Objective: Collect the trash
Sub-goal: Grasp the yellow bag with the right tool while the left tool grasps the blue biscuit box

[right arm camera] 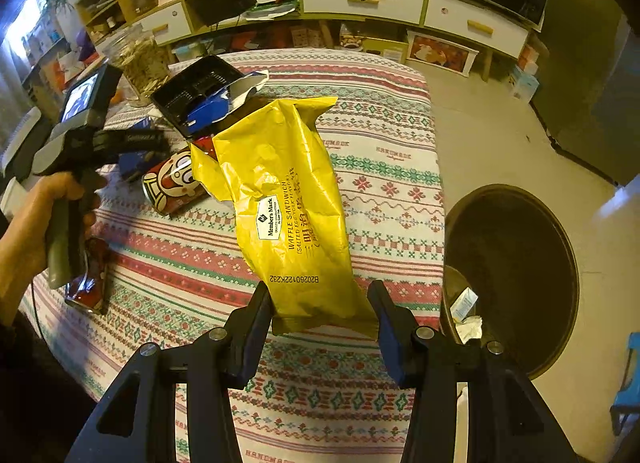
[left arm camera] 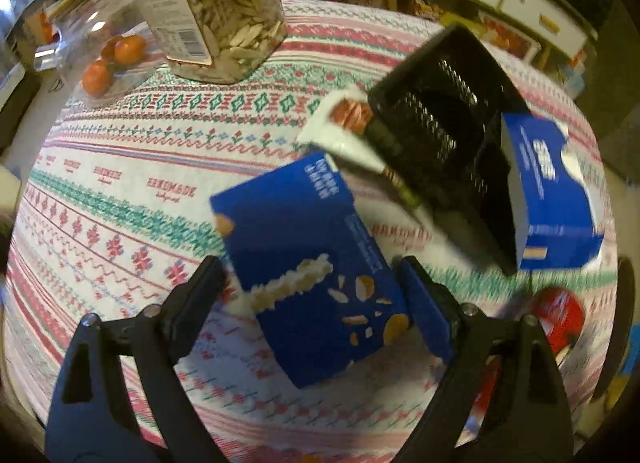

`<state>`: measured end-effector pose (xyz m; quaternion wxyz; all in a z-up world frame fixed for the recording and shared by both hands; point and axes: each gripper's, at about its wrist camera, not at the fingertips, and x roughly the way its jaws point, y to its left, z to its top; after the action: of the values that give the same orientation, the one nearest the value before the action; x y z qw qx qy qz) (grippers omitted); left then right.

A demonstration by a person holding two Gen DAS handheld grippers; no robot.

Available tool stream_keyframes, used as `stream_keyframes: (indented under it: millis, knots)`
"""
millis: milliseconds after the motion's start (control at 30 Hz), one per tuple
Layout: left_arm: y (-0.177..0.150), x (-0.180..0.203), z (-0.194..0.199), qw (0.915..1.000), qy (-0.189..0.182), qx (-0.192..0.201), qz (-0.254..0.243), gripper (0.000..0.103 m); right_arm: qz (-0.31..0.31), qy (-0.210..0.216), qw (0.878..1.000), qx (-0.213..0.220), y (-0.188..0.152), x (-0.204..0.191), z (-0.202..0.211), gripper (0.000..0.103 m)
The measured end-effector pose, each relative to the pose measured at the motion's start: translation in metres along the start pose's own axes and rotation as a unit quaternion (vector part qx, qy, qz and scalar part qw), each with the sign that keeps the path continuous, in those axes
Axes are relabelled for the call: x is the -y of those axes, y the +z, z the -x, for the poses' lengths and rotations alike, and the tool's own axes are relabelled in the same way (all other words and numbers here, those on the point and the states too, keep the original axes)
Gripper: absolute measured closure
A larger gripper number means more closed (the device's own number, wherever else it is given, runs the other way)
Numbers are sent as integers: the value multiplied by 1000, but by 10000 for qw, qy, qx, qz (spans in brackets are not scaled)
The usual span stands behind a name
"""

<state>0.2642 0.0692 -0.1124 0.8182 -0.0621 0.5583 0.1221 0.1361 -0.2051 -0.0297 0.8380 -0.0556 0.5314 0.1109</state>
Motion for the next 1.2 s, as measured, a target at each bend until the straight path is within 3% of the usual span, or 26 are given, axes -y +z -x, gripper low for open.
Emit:
stream_keyframes:
  millis: [133, 433, 700, 967, 1200]
  knots:
    - [-7, -15, 7, 9993, -166, -70, -320, 38, -31, -15, 10000, 6, 2, 3, 0, 53]
    - [-19, -72, 34, 9963, -850, 73, -127, 41, -250, -29, 9997, 36, 10, 8, -3, 53]
    - [-41, -82, 89, 9890, -1376, 425, -345, 41, -576, 90, 9982, 154, 15, 19, 4, 53]
    - [-67, -15, 135, 9770, -1854, 639, -841, 41, -930, 20, 9954, 236, 8, 43, 13, 53]
    - [-85, 31, 144, 9659, -2072, 738, -1369, 41, -1247, -106, 9916, 317, -13, 73, 29, 53]
